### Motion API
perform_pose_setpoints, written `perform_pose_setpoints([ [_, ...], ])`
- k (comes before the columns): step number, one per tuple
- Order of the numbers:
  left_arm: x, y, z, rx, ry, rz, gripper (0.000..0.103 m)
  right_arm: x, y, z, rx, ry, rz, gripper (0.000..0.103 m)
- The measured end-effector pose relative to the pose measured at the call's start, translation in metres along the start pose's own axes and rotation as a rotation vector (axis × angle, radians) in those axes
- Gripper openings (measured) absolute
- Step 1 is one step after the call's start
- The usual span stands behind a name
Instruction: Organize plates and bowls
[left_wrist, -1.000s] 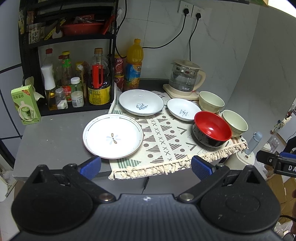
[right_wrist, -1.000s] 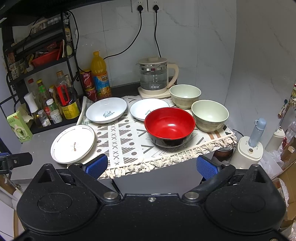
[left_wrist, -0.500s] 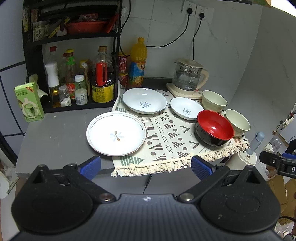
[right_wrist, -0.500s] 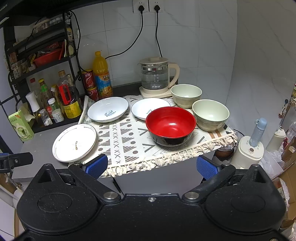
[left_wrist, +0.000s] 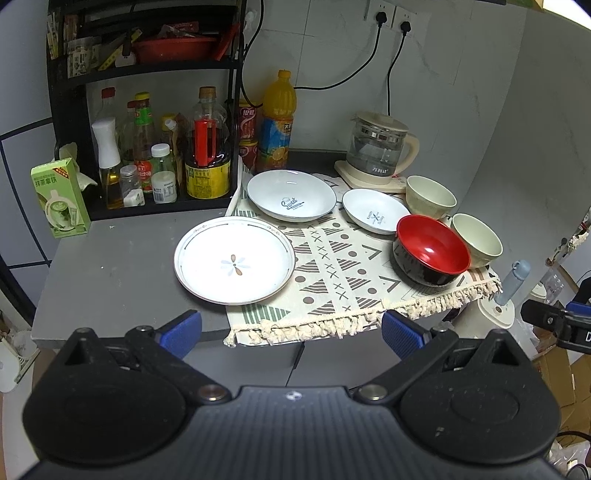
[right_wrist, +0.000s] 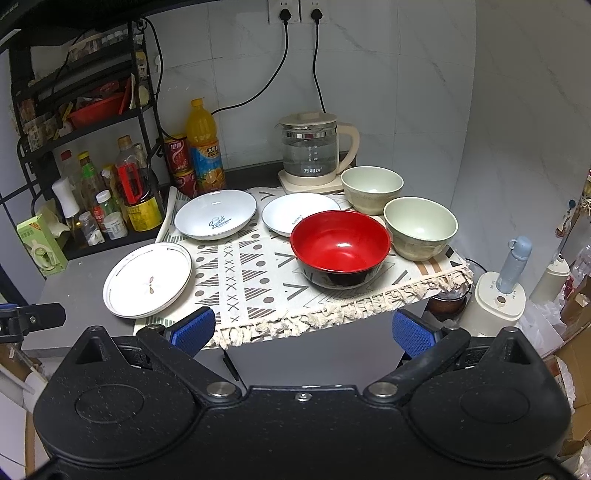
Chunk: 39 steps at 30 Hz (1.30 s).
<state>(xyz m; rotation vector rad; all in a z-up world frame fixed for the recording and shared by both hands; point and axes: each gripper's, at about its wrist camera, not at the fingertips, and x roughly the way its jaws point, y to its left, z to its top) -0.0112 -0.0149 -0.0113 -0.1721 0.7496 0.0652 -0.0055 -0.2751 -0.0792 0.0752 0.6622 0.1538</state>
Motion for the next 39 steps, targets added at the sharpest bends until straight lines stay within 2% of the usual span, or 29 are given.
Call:
perform_pose_setpoints([
  [16,0.004,-0.012,0.004,0.014,-0.001,0.003,0.103,0.004,-0.007,0.001,0.008,0.002,0.009,0.103],
  [29,0.013,-0.02,0.011,-0.001,0.021,0.031,0.103,0.017,-0.019,0.01,0.015,0.02,0.049,0.103],
  [34,0.022,-0.023,0.018,-0.039,0.048,0.044,0.103,0.03,-0.028,0.018,0.023,0.037,0.05,0.103],
  [39,0.038,-0.028,0.028,-0.034,0.077,0.048,0.103,0.045,-0.036,0.027,0.032,0.061,0.072,0.103],
])
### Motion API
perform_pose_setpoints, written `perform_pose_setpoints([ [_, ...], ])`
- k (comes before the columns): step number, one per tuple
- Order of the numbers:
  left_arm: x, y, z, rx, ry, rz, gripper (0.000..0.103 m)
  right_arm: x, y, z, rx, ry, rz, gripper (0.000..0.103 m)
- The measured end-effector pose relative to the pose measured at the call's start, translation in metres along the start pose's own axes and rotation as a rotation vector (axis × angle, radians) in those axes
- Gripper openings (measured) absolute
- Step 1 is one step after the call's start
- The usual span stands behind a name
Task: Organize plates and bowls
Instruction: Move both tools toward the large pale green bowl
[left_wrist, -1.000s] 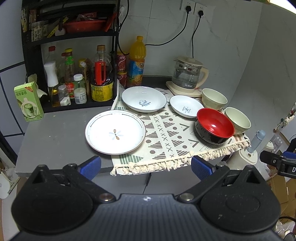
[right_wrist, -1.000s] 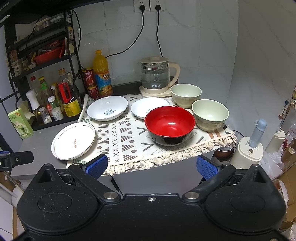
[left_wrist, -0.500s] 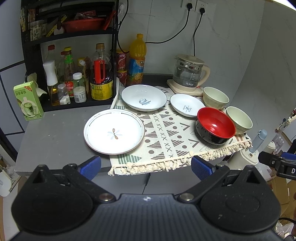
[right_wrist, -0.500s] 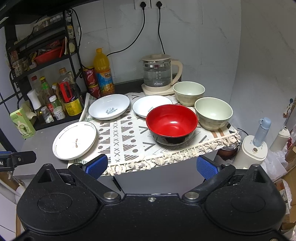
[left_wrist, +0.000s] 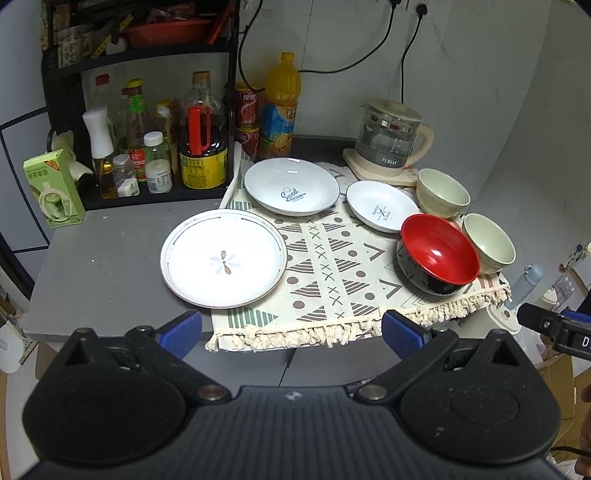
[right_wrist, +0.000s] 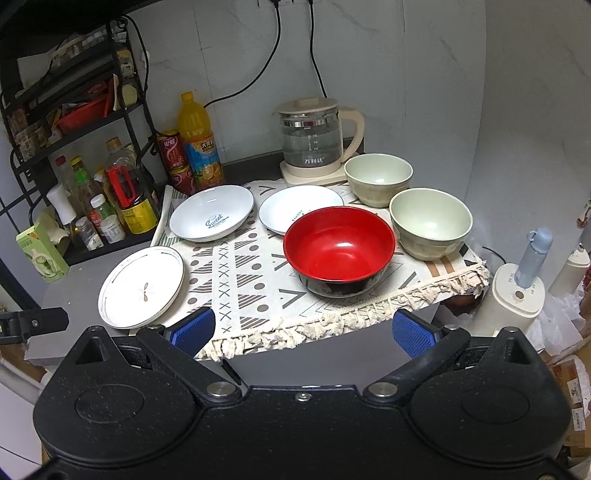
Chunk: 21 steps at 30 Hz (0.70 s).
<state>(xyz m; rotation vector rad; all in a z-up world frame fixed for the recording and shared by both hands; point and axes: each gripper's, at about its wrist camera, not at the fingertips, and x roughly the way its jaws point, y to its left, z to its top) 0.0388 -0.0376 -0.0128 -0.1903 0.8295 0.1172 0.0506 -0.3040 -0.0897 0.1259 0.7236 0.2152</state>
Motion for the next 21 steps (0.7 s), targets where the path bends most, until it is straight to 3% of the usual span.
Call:
perform_pose_setpoints([
  [12,0.061,-0.023,0.047,0.029,0.068,-0.04,0.102,0.046,-0.02,0.03,0.043,0.049,-0.005,0.103],
  [21,0.112,-0.035,0.091,0.055,0.097,-0.116,0.101,0.085,-0.032,0.061,0.086,0.066,-0.055,0.103],
])
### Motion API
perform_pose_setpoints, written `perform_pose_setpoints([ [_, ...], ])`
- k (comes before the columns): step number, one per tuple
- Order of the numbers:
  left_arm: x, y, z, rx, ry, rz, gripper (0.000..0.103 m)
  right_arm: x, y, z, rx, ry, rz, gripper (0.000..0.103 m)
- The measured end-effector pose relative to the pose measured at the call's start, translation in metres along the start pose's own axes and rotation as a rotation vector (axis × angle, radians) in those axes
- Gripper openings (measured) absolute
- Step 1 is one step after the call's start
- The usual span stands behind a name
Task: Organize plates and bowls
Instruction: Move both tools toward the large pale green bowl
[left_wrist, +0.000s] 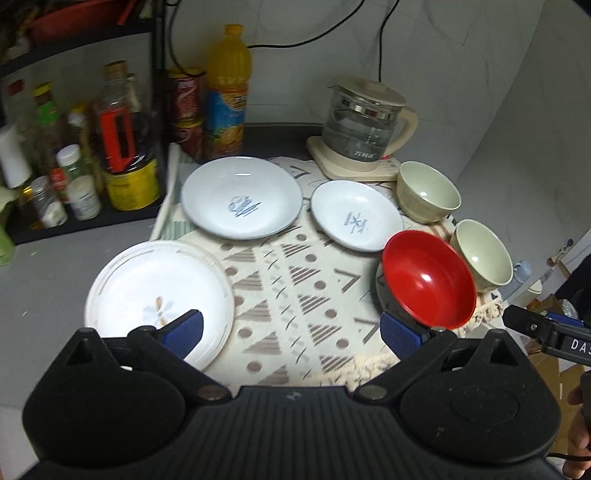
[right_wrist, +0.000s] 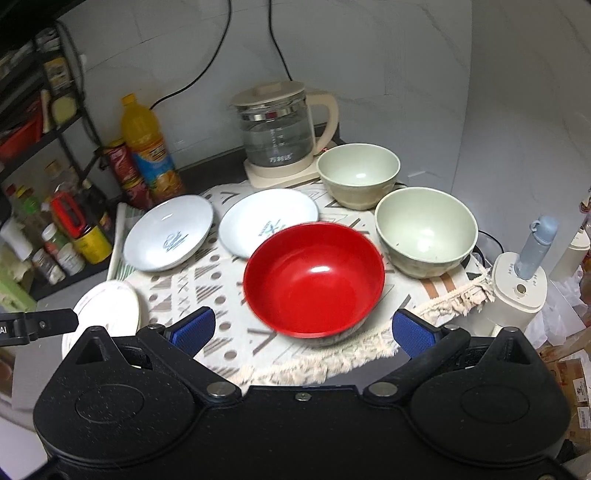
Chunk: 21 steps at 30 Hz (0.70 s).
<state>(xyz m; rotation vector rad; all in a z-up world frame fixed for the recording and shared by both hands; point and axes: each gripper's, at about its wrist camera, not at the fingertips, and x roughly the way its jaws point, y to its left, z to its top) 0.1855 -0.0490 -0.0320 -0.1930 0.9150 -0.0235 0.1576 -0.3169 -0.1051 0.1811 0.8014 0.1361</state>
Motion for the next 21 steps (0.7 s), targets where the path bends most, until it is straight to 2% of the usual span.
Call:
perform_pose_setpoints([
  [9,0.047,0.0,0.041,0.043,0.056,-0.048,0.1,0.029,-0.009,0.021,0.069,0.015,-0.027,0.103],
  [13,0.062,-0.006,0.053,0.078,0.08,-0.065,0.1,0.039,-0.015,0.027,0.102,0.03,-0.05,0.103],
  [21,0.09,-0.022,0.066,0.086,0.129,-0.092,0.099,0.058,-0.035,0.037,0.151,0.057,-0.08,0.103],
])
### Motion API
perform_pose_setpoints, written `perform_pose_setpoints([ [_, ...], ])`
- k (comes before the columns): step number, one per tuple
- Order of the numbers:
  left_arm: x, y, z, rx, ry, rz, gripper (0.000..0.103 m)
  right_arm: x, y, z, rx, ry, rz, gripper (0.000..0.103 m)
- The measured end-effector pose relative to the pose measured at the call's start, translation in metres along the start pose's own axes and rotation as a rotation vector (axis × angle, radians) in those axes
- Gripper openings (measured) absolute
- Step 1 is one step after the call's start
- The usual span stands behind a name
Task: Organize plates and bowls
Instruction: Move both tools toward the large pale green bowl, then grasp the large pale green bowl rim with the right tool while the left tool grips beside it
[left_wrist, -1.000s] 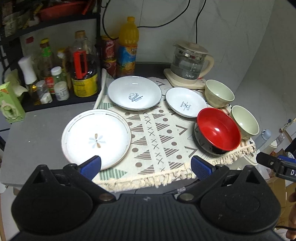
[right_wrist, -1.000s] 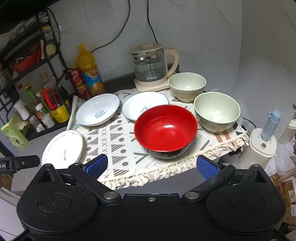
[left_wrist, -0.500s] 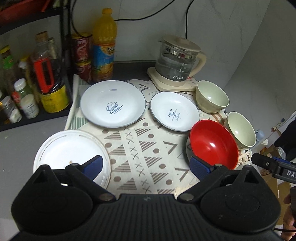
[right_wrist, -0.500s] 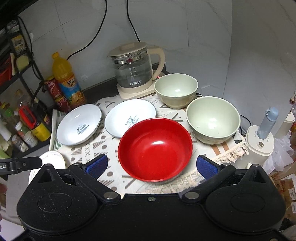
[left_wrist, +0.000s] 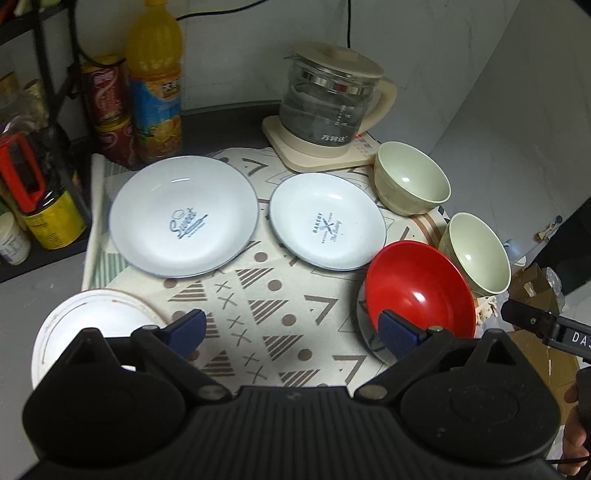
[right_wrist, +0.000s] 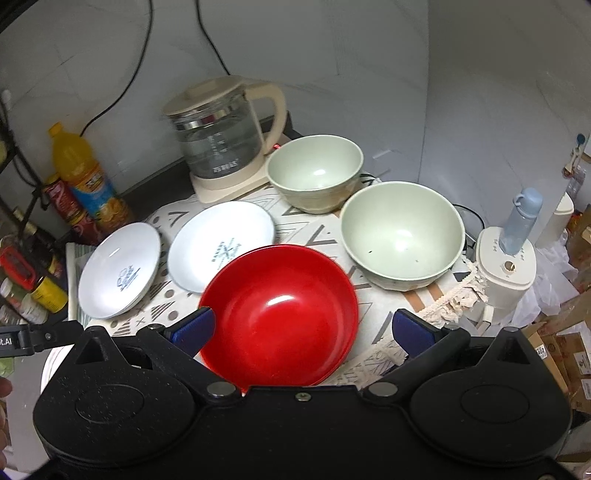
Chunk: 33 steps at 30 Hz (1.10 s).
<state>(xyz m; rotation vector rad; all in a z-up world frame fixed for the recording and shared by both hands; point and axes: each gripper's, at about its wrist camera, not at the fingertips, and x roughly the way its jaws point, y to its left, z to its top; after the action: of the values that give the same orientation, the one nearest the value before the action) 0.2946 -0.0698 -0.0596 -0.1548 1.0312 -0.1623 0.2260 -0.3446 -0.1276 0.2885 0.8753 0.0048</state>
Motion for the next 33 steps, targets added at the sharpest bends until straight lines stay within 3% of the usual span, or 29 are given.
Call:
perform_pose_setpoints([
  [7,0.019,-0.022,0.017,-0.001,0.001,-0.01,0.097,0.019,-0.025,0.017,0.014,0.008,0.015,0.103],
  [16,0.039,-0.077,0.044,0.039,-0.012,-0.048,0.095,0.037,-0.064,0.04,0.015,-0.004,0.006,0.103],
  [19,0.047,-0.092,0.05,0.046,-0.011,-0.06,0.09,0.044,-0.081,0.046,0.043,-0.002,0.005,0.103],
  [33,0.086,-0.16,0.07,0.137,0.022,-0.106,0.076,0.075,-0.138,0.057,0.121,0.036,-0.012,0.087],
])
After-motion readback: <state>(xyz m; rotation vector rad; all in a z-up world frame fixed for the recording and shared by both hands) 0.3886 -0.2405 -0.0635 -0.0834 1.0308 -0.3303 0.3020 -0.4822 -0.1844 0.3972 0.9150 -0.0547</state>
